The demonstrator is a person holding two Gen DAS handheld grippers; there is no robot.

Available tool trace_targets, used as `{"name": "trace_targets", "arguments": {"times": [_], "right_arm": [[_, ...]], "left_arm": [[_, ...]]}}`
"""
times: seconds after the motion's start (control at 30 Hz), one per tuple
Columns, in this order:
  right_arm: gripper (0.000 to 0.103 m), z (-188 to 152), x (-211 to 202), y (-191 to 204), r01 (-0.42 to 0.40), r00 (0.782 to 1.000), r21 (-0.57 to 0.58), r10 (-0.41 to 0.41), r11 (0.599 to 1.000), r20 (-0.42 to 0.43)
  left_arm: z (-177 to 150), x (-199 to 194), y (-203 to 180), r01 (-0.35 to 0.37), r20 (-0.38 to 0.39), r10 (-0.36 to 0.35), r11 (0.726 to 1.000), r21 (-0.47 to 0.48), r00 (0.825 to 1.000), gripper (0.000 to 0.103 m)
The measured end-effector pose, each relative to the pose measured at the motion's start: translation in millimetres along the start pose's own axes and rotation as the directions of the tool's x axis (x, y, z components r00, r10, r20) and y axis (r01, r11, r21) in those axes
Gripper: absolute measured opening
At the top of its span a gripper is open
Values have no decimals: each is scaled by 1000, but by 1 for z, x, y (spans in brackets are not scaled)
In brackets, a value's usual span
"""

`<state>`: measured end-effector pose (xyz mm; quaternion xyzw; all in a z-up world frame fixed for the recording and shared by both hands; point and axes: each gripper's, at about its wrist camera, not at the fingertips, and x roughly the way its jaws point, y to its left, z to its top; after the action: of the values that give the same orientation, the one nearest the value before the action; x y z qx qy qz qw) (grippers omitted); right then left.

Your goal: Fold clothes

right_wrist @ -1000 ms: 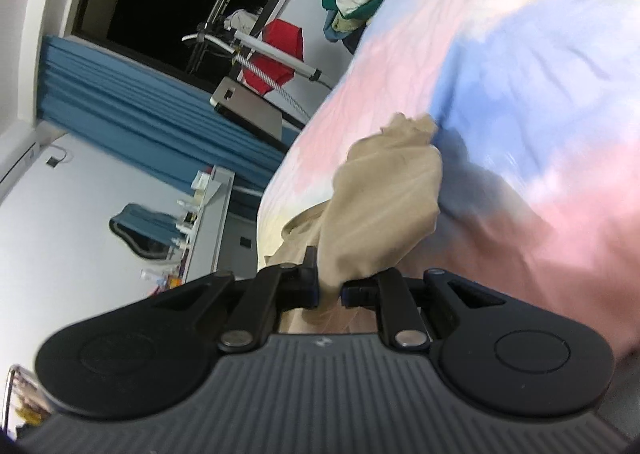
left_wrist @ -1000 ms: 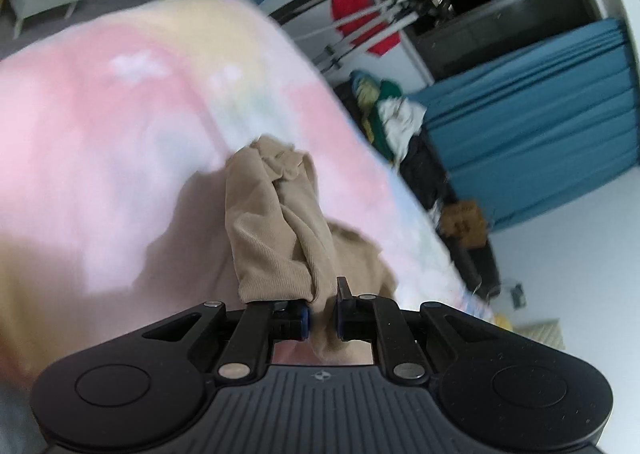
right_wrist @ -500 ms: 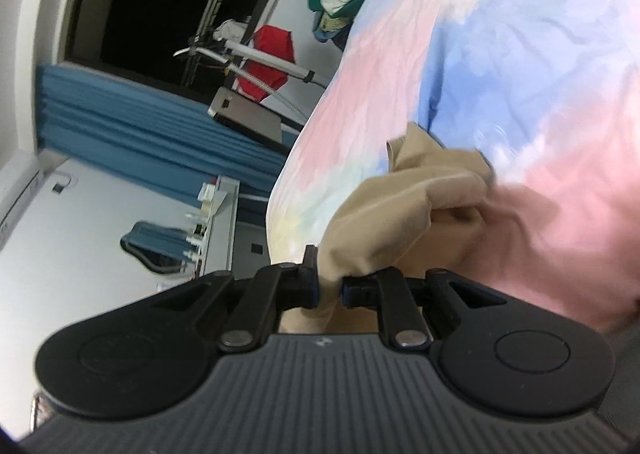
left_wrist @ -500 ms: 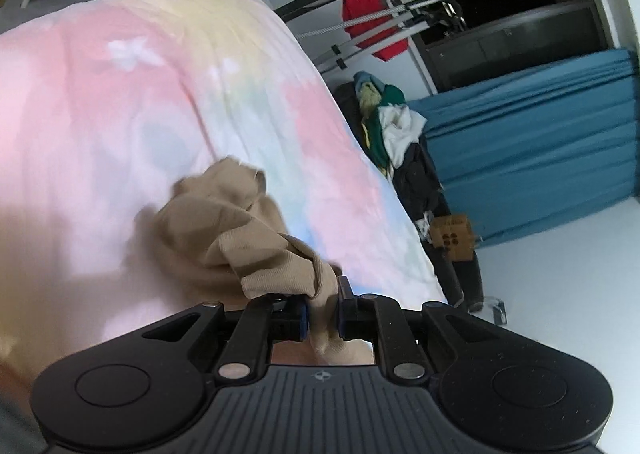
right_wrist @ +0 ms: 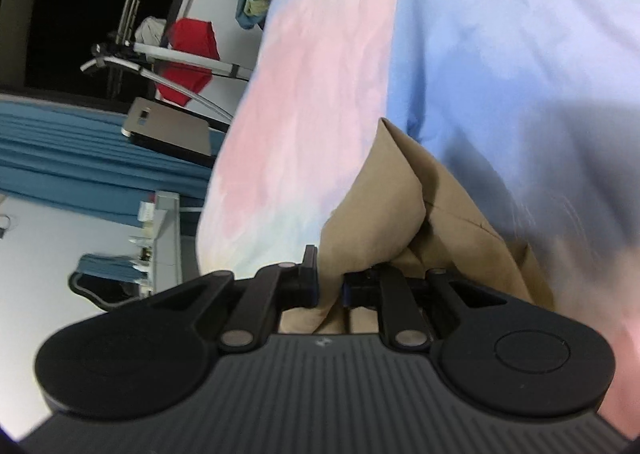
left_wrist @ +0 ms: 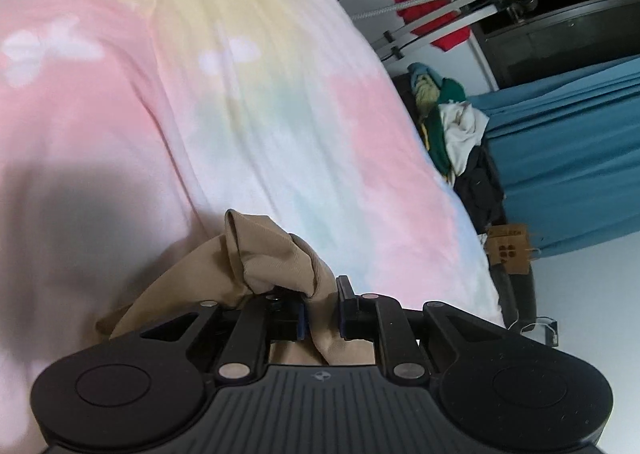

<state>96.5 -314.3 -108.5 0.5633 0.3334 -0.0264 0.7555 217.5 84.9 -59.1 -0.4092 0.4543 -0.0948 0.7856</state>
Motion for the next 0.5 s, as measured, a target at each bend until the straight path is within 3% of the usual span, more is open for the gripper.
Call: {"name": "trace_targets", "arguments": {"times": [0.07,0.17,0.2,0.23,0.27,0.3,0.33,0.37,0.47,0.5], "right_arm": [[15,2,7,-4,-2,1000,-13,2,1000,-8],[19,3,6,-2,-69,998,-64,68,996,-6],[30,2,3,1,-108,994,-102,109,989,1],[50,-1,-2,8,-147,989,-157,150,977,9],[62,-5,-9,16,-188,981,-216,195,958,14],[82,-10,-15,22,-226,971,-269,240,936,20],[87,-15,-22,28,-262,958,-320,285,910,25],[86,-19,-26,33,-261,955,-370,293,892,34],[86,-32,-36,44,-231,950,-513,305,827,63],[86,-36,-37,45,-186,958,-557,276,809,80]], "left_arm": [[1,9,-2,-12,4,12,999,41,1000,15],[-1,10,-10,-32,21,30,993,118,999,21],[-4,8,-13,-33,32,28,989,147,999,23],[-7,5,-16,-29,42,22,984,178,999,30],[-10,0,-20,-19,53,8,977,212,999,43],[-14,-4,-23,-10,63,-5,969,247,998,50],[-19,-9,-29,1,74,-23,958,285,997,69],[-22,-13,-33,8,78,-35,948,319,996,83],[-37,-28,-43,0,126,-58,909,418,990,86],[-42,-31,-45,-4,138,-65,892,453,988,87]]}}
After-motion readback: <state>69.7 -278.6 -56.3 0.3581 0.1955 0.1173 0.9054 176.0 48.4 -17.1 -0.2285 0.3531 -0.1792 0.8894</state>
